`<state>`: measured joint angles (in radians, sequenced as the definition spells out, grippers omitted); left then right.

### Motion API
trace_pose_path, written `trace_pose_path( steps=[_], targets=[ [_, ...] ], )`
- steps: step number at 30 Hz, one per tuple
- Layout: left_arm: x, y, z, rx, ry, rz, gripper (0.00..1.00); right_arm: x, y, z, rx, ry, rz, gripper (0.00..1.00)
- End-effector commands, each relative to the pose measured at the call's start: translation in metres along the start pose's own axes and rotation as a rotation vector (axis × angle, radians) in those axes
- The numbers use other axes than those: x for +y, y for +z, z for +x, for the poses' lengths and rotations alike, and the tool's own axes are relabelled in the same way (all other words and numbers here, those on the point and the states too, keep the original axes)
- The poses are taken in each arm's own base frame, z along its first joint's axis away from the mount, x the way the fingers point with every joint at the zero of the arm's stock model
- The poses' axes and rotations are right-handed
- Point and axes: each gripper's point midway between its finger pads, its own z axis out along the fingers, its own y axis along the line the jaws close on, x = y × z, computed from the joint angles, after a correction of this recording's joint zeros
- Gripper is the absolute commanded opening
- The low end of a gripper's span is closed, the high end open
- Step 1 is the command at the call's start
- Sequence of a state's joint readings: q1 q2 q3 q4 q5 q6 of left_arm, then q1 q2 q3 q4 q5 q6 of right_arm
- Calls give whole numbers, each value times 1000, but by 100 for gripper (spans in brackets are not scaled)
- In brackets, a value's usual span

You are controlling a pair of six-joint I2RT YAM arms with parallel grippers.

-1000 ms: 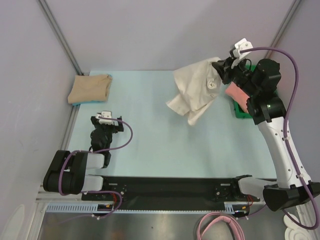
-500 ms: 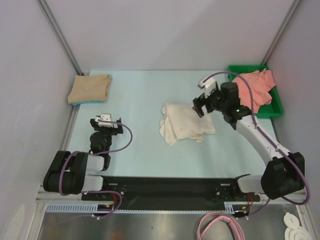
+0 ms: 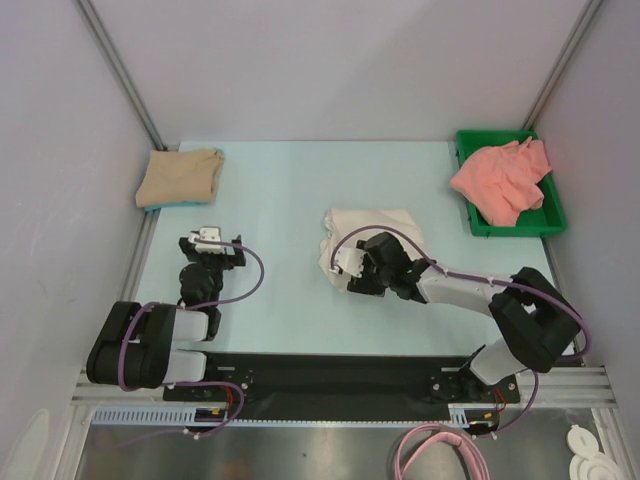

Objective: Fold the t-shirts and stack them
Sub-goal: Move the tshirt to the center of the board, then flatten the tshirt out

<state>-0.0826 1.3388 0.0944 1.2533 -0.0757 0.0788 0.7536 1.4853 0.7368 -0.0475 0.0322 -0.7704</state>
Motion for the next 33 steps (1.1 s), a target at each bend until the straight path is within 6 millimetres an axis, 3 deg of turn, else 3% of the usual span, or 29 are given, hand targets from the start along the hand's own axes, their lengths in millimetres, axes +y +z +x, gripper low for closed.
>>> trace_pose_path(
  steps=[1, 3, 4, 5, 7, 12, 19, 21, 24, 27, 29, 33],
  targets=[
    [3, 7, -18, -54, -25, -15, 100, -35, 4, -19, -16, -60, 145, 78],
    [3, 7, -17, -53, -26, -14, 100, -37, 11, -18, 9, -65, 162, 67],
    [4, 7, -18, -54, -26, -17, 100, -38, 14, -17, 22, -70, 167, 53],
    [3, 7, -17, -53, -26, -15, 100, -45, 14, -18, 43, -69, 198, 20],
    [3, 8, -18, -54, -26, -15, 100, -49, 13, -21, 48, -70, 224, 2],
    [3, 7, -17, -50, -26, -16, 100, -85, -28, -56, -57, -112, 363, 0],
    [4, 7, -16, -50, -26, -18, 100, -190, -139, -113, -288, -34, 649, 0],
    [4, 7, -17, -51, -24, -18, 100, -217, -153, -107, -284, -6, 722, 0],
    [3, 7, -17, -51, -26, -17, 100, -256, -158, -96, -268, 33, 810, 0],
    [3, 7, -17, -50, -26, -13, 100, -280, -135, -91, -242, 44, 802, 0],
    [3, 7, -16, -50, -26, -15, 100, -290, -119, -103, -239, 13, 803, 0],
    [4, 7, -17, -51, -24, -20, 100, -288, -98, -152, -286, -58, 829, 0]
  ],
)
